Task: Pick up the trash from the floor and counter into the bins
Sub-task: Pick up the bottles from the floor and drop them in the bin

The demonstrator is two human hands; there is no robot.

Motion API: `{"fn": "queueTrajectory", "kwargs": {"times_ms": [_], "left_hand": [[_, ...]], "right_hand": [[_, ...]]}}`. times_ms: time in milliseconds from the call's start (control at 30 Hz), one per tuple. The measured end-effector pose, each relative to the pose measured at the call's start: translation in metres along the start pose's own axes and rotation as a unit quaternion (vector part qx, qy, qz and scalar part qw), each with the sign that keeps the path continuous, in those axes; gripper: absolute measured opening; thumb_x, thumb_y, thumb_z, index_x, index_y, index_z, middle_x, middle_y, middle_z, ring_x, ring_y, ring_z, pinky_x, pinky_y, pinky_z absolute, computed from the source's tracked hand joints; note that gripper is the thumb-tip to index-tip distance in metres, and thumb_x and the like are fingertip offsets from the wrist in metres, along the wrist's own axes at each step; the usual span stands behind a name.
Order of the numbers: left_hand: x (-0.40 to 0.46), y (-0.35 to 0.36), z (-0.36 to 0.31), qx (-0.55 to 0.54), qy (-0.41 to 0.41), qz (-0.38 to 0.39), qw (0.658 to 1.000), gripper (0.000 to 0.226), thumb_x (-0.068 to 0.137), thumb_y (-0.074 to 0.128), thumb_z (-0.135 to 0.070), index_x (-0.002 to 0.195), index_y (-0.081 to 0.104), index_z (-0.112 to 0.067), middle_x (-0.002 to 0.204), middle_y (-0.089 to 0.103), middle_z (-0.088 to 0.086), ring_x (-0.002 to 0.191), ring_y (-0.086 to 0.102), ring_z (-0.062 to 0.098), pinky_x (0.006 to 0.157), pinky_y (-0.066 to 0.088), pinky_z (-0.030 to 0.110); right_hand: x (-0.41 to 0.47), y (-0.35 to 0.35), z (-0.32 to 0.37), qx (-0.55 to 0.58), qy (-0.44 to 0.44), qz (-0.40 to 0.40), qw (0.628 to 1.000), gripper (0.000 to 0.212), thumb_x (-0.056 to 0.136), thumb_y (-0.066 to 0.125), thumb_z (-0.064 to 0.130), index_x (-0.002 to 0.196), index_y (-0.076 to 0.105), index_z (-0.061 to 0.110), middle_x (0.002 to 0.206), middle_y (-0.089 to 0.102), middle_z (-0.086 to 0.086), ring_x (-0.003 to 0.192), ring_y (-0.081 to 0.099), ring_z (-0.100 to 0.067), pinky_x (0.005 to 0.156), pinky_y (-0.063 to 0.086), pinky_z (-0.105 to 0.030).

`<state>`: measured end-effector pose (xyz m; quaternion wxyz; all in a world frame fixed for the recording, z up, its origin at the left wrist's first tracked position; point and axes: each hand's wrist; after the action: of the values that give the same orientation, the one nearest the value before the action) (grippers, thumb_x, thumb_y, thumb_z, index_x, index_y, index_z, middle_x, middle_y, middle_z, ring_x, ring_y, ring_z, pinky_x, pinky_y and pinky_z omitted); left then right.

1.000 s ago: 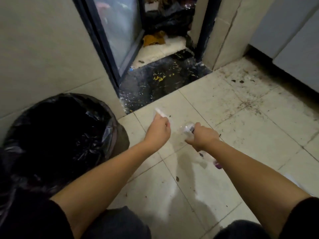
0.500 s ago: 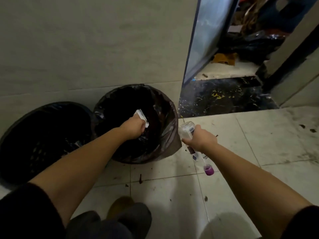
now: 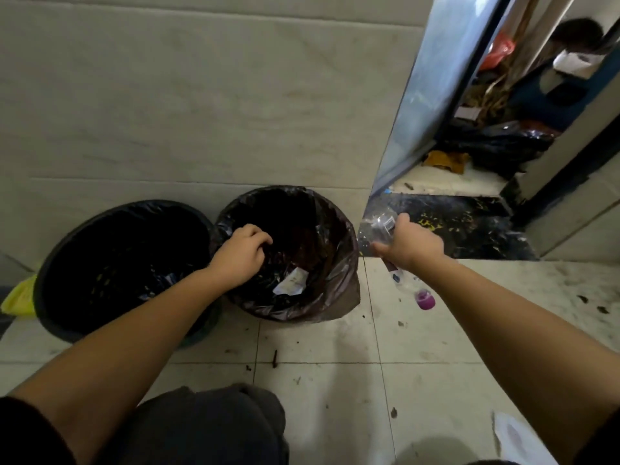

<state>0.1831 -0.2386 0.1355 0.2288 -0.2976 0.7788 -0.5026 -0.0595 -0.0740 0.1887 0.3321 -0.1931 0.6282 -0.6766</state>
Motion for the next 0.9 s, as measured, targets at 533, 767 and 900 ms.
{"fn": "queueTrajectory", "kwargs": {"times_ms": [533, 767, 900], "left_hand": [[-0.128, 0.007, 0.107, 0.164, -0.105, 0.085, 0.977, 0.036, 0.099, 0.037, -0.040, 0.117, 0.049, -0.011, 0.103, 0.068, 0.012, 0.089, 0.066, 0.031, 0.062, 0.041, 0.033], [-0.128, 0.013, 0.116, 0.165, -0.064, 0.053, 0.983, 0.037, 0.100, 0.039, -0.036, 0.125, 0.046, -0.010, 0.093, 0.069, 0.012, 0.077, 0.066, 0.030, 0.059, 0.044, 0.036], [-0.126, 0.014, 0.118, 0.151, -0.058, 0.075, 0.984, 0.028, 0.101, 0.037, -0.023, 0.120, 0.050, -0.008, 0.096, 0.068, 0.011, 0.080, 0.065, 0.030, 0.060, 0.042, 0.035]], "right_hand": [[-0.061, 0.017, 0.316, 0.051, -0.528, -0.027, 0.847, 0.071, 0.083, 0.063, 0.052, 0.135, 0.038, 0.010, 0.133, 0.055, -0.011, 0.106, 0.062, -0.038, 0.074, 0.047, -0.039], [-0.037, 0.165, 0.376, -0.164, -0.577, 0.127, 0.790, 0.069, 0.089, 0.061, 0.038, 0.142, 0.027, 0.010, 0.139, 0.046, -0.013, 0.113, 0.059, -0.035, 0.080, 0.051, -0.042], [-0.026, 0.217, 0.396, -0.269, -0.564, 0.193, 0.757, 0.063, 0.097, 0.049, 0.026, 0.149, 0.018, 0.009, 0.149, 0.035, -0.014, 0.129, 0.047, -0.035, 0.098, 0.044, -0.047]]}}
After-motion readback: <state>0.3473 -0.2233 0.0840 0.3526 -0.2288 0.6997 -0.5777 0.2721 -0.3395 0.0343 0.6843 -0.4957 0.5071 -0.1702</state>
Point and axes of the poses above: each hand's wrist, its own x-axis towards the middle knuckle, its own y-axis out of the palm, z = x × y
